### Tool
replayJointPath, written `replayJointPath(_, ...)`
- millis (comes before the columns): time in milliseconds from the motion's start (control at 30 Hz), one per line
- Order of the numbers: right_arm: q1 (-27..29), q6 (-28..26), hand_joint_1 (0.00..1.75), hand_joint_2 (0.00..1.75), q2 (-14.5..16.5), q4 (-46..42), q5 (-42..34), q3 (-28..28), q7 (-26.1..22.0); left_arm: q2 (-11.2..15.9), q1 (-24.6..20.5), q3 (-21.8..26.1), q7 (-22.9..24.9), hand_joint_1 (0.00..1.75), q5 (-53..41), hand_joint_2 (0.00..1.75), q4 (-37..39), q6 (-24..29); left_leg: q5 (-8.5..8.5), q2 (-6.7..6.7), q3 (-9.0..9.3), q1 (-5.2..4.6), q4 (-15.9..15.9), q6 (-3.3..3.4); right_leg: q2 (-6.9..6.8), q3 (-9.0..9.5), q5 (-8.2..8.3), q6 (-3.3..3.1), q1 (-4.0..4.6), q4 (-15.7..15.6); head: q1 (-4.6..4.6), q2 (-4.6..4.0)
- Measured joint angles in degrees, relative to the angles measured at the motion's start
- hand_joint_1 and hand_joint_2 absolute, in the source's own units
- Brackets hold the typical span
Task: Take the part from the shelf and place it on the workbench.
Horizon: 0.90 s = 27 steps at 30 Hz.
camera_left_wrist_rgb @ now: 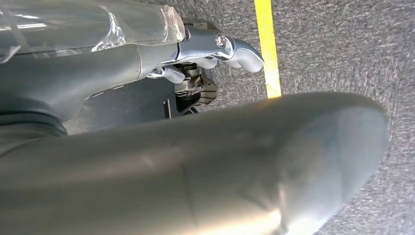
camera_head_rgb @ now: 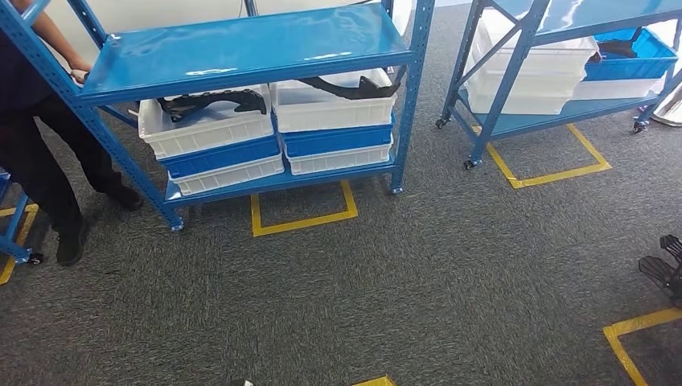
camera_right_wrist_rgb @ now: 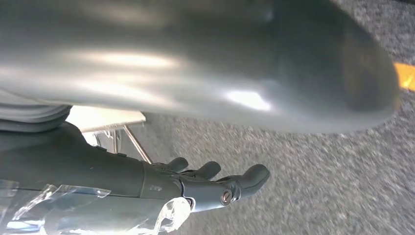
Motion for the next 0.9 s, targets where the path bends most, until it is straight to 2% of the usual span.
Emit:
replayJointPath(33, -0.05, 0.13, 0.00, 0.00, 0.07, 0.10, 0.04, -0.01, 0.00, 0.05, -0.02, 0.01, 0.08, 0.00, 0.13, 0.00, 0.00, -0.01, -0.51, -0.19, -0.13, 0.06, 0.51, -0.47, 0.20, 1.38, 1.24, -0.06, -0.13, -3.15, 0.00, 0.00)
replayJointPath(67, -0.11, 0.28, 0.00, 0.00, 0.14, 0.15, 0.09, -0.02, -0.01, 0.10, -0.04, 0.02, 0.21, 0.00, 0.24, 0.00, 0.00, -0.03, -0.99, -0.30, -0.27, 0.03, 0.89, -0.87, 0.36, 2.16, 1.70, -0.35, -0.16, -4.92, -0.03, 0.00)
replayJointPath(133, -0.23, 0.53, 0.00, 0.00, 0.22, 0.20, 0.25, -0.03, -0.06, 0.17, -0.05, 0.05, 0.56, 0.00, 0.56, 0.00, 0.00, -0.14, -1.93, -0.37, -0.51, -0.01, 1.14, -1.49, 0.48, 2.32, 1.12, -1.53, 0.05, -5.38, -0.11, 0.00)
replayJointPath(200, -0.26, 0.77, 0.00, 0.00, 0.22, 0.23, 0.43, -0.04, -0.17, 0.21, 0.00, 0.07, 0.62, 0.00, 0.83, 0.00, 0.00, -0.23, -2.76, 0.03, -0.77, 0.21, 2.11, -1.99, 0.28, 2.70, 0.67, -2.34, 0.16, -5.44, -0.20, 0.00)
replayJointPath(267, -0.18, 0.89, 0.00, 0.00, 0.21, 0.27, 0.52, -0.05, -0.26, 0.22, 0.02, 0.09, 0.49, 0.00, 0.96, 0.00, 0.00, -0.26, -4.93, 0.83, -2.89, 0.40, 6.85, -2.44, -0.02, 3.31, 0.45, -2.99, 0.21, -5.50, -0.32, 0.00)
replayJointPath(333, -0.11, 0.89, 0.00, 0.00, 0.20, 0.31, 0.56, -0.05, -0.28, 0.22, 0.02, 0.10, 0.44, 0.00, 1.01, 0.00, 0.00, -0.27, -6.98, 1.27, -5.28, 0.43, 11.39, -2.75, -0.21, 3.63, 0.21, -3.29, 0.34, -5.49, -0.40, 0.00)
replayJointPath(467, -0.11, 0.89, 0.00, 0.00, 0.20, 0.31, 0.57, -0.05, -0.30, 0.22, 0.02, 0.10, 0.44, 0.00, 1.01, 0.00, 0.00, -0.27, -7.73, 1.33, -6.39, 0.44, 13.30, -2.81, -0.25, 3.72, 0.12, -3.33, 0.39, -5.49, -0.42, 0.00)
replayJointPath(533, -0.09, 0.89, 0.00, 0.00, 0.20, 0.36, 0.57, -0.05, -0.33, 0.22, 0.04, 0.11, 0.44, 0.00, 1.05, 0.00, 0.00, -0.27, -8.89, 1.39, -9.29, 0.43, 17.83, -2.75, -0.37, 4.08, -0.13, -3.40, 0.58, -5.46, -0.44, 0.00)
replayJointPath(600, -0.08, 0.80, 0.00, 0.87, 0.28, 0.49, 0.66, -0.04, -0.29, 0.27, 0.07, 0.16, 0.94, 0.00, 1.01, 0.87, 0.01, 0.16, -3.63, 1.53, -8.96, -0.32, 12.58, -1.26, -0.48, 5.63, -1.43, -3.41, 1.02, -5.49, -0.42, 0.00)
replayJointPath(667, -0.16, 0.79, 0.00, 1.75, 0.41, 0.56, 0.87, -0.10, -0.23, 0.38, 0.15, 0.25, 1.74, 0.00, 0.61, 1.75, 0.02, 0.78, 2.35, 1.59, -6.11, -1.43, 3.42, 0.44, -0.54, 6.84, -2.62, -2.97, 0.98, -5.69, -0.48, 0.00)
replayJointPath(700, -0.17, 0.91, 0.00, 1.75, 0.52, 0.55, 1.04, -0.26, -0.31, 0.46, 0.27, 0.34, 2.07, 0.00, 0.11, 1.75, 0.02, 0.91, 2.21, 1.49, -5.95, -1.74, 3.25, 0.73, -0.65, 6.99, -2.73, -2.60, 0.87, -5.98, -0.51, 0.00)
replayJointPath(767, 0.05, 1.34, 0.00, 1.75, 0.68, 0.55, 1.71, -0.97, -0.69, 0.57, 0.69, 0.78, 2.64, 0.00, -1.69, 1.75, 0.02, 0.96, 2.24, 1.31, -4.76, -1.54, 1.70, 1.17, -0.80, 7.76, -3.20, -2.05, 0.66, -6.58, -0.58, 0.00)
replayJointPath(800, 0.23, 1.63, 0.00, 1.75, 0.74, 0.55, 2.09, -1.46, -0.99, 0.62, 0.93, 1.13, 2.93, 0.00, -2.83, 1.75, 0.01, 0.92, 2.29, 1.25, -3.81, -1.33, 0.73, 1.34, -0.69, 7.72, -3.85, -1.89, 0.71, -5.75, -0.56, 0.00)
replayJointPath(833, 0.46, 1.97, 0.00, 1.75, 0.75, 0.55, 2.52, -2.00, -1.32, 0.66, 1.11, 1.52, 3.28, 0.00, -4.12, 1.75, 0.01, 0.86, 2.28, 1.26, -2.86, -1.07, -0.11, 1.48, -0.47, 6.77, -4.95, -1.76, 0.78, -3.41, -0.53, 0.00)
replayJointPath(900, 1.12, 2.63, 0.00, 1.75, 0.74, 0.56, 3.33, -3.18, -2.00, 0.72, 1.32, 2.43, 3.98, 0.00, -6.73, 1.75, -0.04, 0.67, 1.80, 1.27, -1.82, -0.99, -0.59, 1.68, -0.09, 2.15, -7.65, -1.45, 0.73, 4.45, -0.46, 0.00)
